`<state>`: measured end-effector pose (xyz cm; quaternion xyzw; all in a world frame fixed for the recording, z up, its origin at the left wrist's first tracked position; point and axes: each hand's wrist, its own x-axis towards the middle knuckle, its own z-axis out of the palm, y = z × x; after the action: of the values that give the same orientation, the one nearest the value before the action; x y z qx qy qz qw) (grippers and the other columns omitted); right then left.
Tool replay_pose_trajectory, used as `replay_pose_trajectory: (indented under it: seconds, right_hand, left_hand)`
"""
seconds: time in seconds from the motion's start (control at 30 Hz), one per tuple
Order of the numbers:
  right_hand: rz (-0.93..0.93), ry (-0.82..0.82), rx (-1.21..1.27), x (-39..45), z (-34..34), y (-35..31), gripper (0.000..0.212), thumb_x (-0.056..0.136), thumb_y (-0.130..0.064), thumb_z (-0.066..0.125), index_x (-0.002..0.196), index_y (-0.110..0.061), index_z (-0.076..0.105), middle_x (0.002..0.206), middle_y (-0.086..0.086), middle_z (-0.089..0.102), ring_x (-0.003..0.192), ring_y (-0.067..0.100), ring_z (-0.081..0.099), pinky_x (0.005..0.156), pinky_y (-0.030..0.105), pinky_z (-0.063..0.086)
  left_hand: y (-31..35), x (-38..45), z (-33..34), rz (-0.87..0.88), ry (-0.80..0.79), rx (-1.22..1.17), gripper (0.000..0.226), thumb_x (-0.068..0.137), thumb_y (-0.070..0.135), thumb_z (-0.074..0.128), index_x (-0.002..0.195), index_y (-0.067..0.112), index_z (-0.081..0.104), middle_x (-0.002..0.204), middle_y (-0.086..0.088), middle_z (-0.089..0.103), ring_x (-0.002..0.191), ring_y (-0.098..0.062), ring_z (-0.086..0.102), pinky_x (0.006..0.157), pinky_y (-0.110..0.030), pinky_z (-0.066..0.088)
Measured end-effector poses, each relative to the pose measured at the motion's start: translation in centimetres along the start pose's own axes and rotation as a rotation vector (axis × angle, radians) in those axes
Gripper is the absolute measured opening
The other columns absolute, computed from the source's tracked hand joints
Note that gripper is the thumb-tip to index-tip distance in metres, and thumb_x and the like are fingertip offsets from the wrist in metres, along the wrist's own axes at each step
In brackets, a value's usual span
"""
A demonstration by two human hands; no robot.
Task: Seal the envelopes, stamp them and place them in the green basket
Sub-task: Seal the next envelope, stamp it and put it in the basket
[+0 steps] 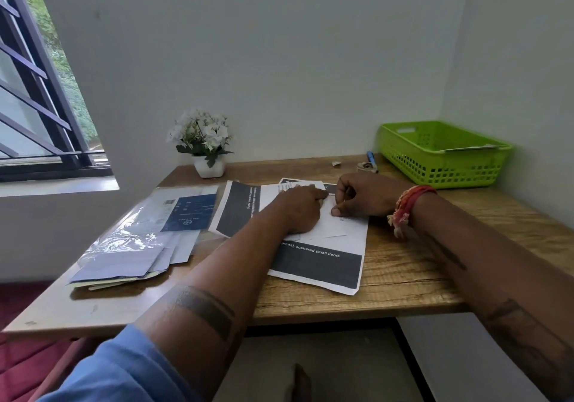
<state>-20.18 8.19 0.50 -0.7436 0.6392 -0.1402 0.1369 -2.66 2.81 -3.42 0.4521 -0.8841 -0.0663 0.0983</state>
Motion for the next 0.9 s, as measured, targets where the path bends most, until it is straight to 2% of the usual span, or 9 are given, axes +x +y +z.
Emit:
replay_pose_trajectory:
  seconds: [0.13, 0.3, 0.43, 0.53, 0.63, 0.7, 0.73, 0.83, 0.9]
  right_hand:
    - [-0.004, -0.068, -0.039, -1.2, -0.5, 0.0, 0.029, 0.083, -0.045, 0.075, 0.100, -0.028, 0.060, 0.095, -0.014, 0.057, 0.083, 0.003, 0.053, 0.067, 0.022, 0.039]
    - [-0.045, -0.108, -0.053, -2.2, -0.7, 0.2, 0.030, 0.082, -0.047, 0.076, 0.099, -0.031, 0.058, 0.089, -0.014, 0.055, 0.076, 0.001, 0.050, 0.062, 0.021, 0.034]
    - [-0.031, -0.189, -0.014, -2.8, -1.3, 0.3, 0.041, 0.076, -0.050, 0.079, 0.105, -0.031, 0.057, 0.088, -0.011, 0.059, 0.075, 0.005, 0.053, 0.064, 0.022, 0.037]
    - [-0.003, -0.228, 0.011, -2.8, -1.4, 0.5, 0.049, 0.070, -0.055, 0.081, 0.107, -0.034, 0.057, 0.094, -0.010, 0.063, 0.081, 0.007, 0.057, 0.069, 0.024, 0.039]
    - [-0.037, -0.014, 0.077, -2.2, -0.7, 1.0, 0.029, 0.082, -0.050, 0.074, 0.104, -0.035, 0.063, 0.093, -0.013, 0.061, 0.085, 0.007, 0.057, 0.071, 0.022, 0.040]
    - [-0.119, 0.117, 0.045, -2.0, -0.1, 1.1, 0.013, 0.092, -0.037, 0.067, 0.104, -0.035, 0.069, 0.093, -0.022, 0.059, 0.087, -0.001, 0.055, 0.072, 0.011, 0.038]
    - [-0.161, 0.130, -0.007, -1.9, 0.2, 1.1, 0.014, 0.095, -0.032, 0.064, 0.106, -0.035, 0.072, 0.092, -0.026, 0.057, 0.085, -0.005, 0.053, 0.071, 0.005, 0.034]
    - [-0.208, 0.143, -0.116, -1.7, 0.8, 0.9, 0.022, 0.096, -0.030, 0.063, 0.113, -0.032, 0.075, 0.084, -0.031, 0.050, 0.076, -0.012, 0.048, 0.067, 0.003, 0.031]
    - [-0.200, 0.171, -0.153, -1.3, 1.0, 0.9, 0.024, 0.097, -0.027, 0.061, 0.118, -0.028, 0.074, 0.091, -0.029, 0.057, 0.074, -0.010, 0.047, 0.064, 0.001, 0.031]
  left_hand:
    - [0.1, 0.0, -0.1, -0.011, -0.011, 0.007, 0.045, 0.108, 0.029, 0.031, 0.152, 0.029, 0.040, 0.160, 0.000, 0.035, 0.146, -0.026, 0.033, 0.119, -0.042, 0.026]
    - [0.2, 0.0, -0.2, -0.010, -0.024, 0.021, 0.046, 0.108, 0.028, 0.030, 0.154, 0.029, 0.038, 0.162, -0.001, 0.033, 0.148, -0.026, 0.029, 0.120, -0.042, 0.024]
    - [0.2, -0.1, -0.1, -0.015, -0.033, 0.038, 0.047, 0.108, 0.029, 0.029, 0.155, 0.029, 0.035, 0.164, -0.001, 0.028, 0.151, -0.027, 0.024, 0.122, -0.043, 0.021]
    - [0.2, 0.0, -0.1, -0.012, -0.043, 0.049, 0.047, 0.108, 0.030, 0.028, 0.155, 0.029, 0.034, 0.164, 0.000, 0.028, 0.151, -0.028, 0.023, 0.122, -0.045, 0.021]
    - [0.3, -0.1, 0.0, -0.018, -0.027, 0.027, 0.046, 0.108, 0.028, 0.030, 0.152, 0.024, 0.038, 0.159, -0.006, 0.037, 0.146, -0.031, 0.032, 0.118, -0.045, 0.028]
    - [0.1, -0.1, 0.0, -0.040, -0.014, 0.015, 0.044, 0.107, 0.029, 0.031, 0.148, 0.017, 0.041, 0.154, -0.013, 0.042, 0.141, -0.032, 0.039, 0.115, -0.044, 0.032]
    - [0.0, 0.0, 0.1, -0.042, -0.016, 0.021, 0.045, 0.107, 0.030, 0.030, 0.148, 0.015, 0.040, 0.154, -0.015, 0.041, 0.141, -0.032, 0.039, 0.115, -0.044, 0.032]
    - [0.0, 0.1, 0.1, -0.008, -0.035, 0.075, 0.048, 0.108, 0.030, 0.028, 0.152, 0.013, 0.036, 0.160, -0.009, 0.033, 0.145, -0.031, 0.031, 0.117, -0.047, 0.028]
    - [0.1, 0.0, 0.1, 0.006, -0.044, 0.100, 0.048, 0.108, 0.029, 0.027, 0.151, 0.011, 0.036, 0.160, -0.009, 0.032, 0.146, -0.032, 0.030, 0.118, -0.048, 0.027]
